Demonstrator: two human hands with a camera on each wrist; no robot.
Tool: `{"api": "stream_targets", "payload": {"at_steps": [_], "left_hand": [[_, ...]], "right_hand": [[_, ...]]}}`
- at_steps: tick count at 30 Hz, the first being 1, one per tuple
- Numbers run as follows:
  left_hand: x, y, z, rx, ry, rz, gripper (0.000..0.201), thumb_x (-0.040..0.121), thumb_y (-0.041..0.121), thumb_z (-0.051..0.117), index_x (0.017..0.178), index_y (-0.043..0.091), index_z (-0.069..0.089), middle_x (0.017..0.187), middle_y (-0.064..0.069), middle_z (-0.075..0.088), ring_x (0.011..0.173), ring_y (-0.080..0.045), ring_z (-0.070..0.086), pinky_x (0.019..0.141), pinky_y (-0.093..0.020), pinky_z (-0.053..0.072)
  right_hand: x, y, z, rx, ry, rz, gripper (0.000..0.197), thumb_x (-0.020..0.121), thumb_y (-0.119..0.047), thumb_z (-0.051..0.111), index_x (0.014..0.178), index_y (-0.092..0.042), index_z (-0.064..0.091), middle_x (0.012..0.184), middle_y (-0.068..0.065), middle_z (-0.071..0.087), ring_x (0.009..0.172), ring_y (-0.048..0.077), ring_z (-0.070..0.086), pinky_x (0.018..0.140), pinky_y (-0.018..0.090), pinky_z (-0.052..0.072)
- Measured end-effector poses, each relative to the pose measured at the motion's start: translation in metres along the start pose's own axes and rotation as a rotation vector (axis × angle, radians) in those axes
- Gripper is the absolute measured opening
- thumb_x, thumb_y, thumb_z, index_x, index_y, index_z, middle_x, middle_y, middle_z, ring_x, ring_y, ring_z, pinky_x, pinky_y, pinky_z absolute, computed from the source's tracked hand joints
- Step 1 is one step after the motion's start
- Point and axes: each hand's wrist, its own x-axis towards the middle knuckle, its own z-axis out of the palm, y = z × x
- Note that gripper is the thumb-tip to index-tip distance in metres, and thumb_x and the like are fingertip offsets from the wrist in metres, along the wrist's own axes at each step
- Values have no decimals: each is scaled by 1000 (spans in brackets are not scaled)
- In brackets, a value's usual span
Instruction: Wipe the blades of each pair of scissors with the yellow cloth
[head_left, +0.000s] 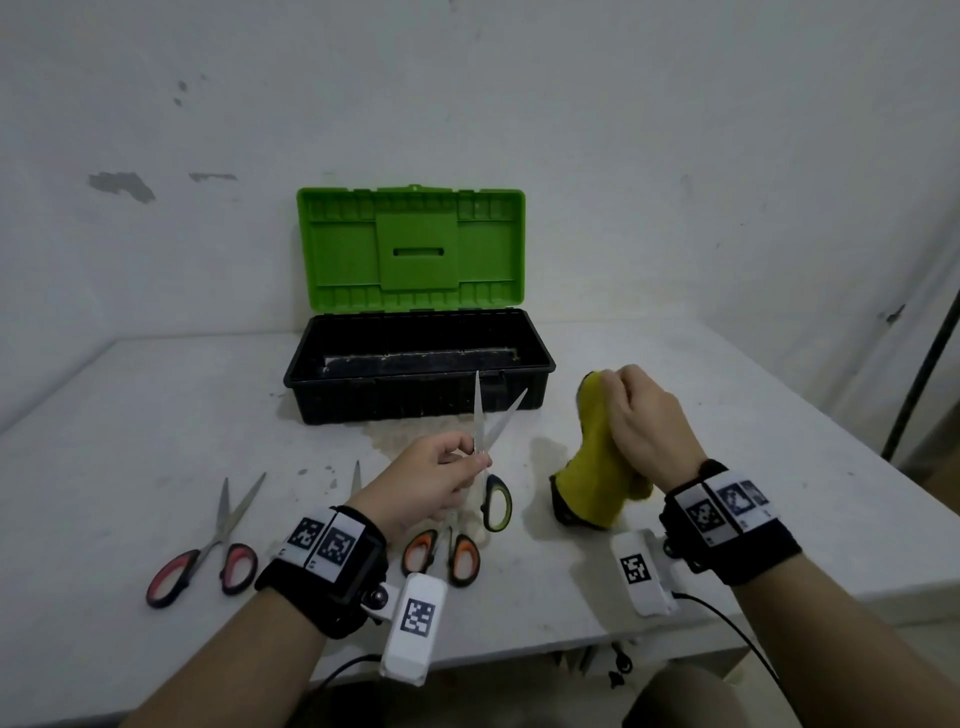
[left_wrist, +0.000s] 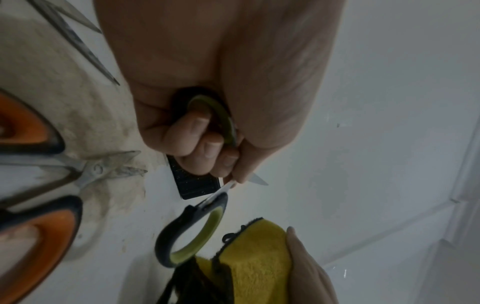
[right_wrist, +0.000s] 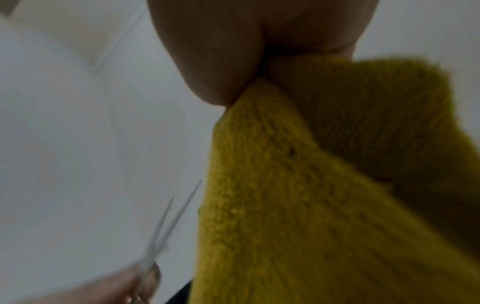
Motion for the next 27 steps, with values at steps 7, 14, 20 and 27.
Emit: {"api": "stream_targets", "payload": {"at_steps": [7,14,20,27], "left_hand": [[1,2,-2,-33,0,-16,15,99,26,60,89,14,58,55,10,38,51,-12,27,45,-23,22],[1,5,2,-64,-4,-29,20,100,22,58,81,16,56,56,9,41,48,-10,29,43,-22,22],[-1,1,3,-120,-5,-65,20,100,18,57,82,16,50,57,7,39,47,-9,27,38,-19,20],[-3,3,4,-114,-5,-72,21,100,18,57,81,16,50,57,7,39,47,-9,26,39,-18,19]], "right_hand": [[-3,-4,-10,126,-73,-5,30,98,-41,43,85,-14,45,72,-1,46,65,17,45,61,33,37],[-4,-6,-4,273,-26,96,26,95,-40,49,112,-21,45,96,-4,57,88,13,57,79,38,49],[-25,4,14,255,-176,20,2,90,-24,58,89,-22,57,82,0,62,77,17,59,71,35,50],[-34,5,34,109,-57,-109,10,86,-23,58,85,-23,48,72,-4,56,68,12,53,60,26,43]]}}
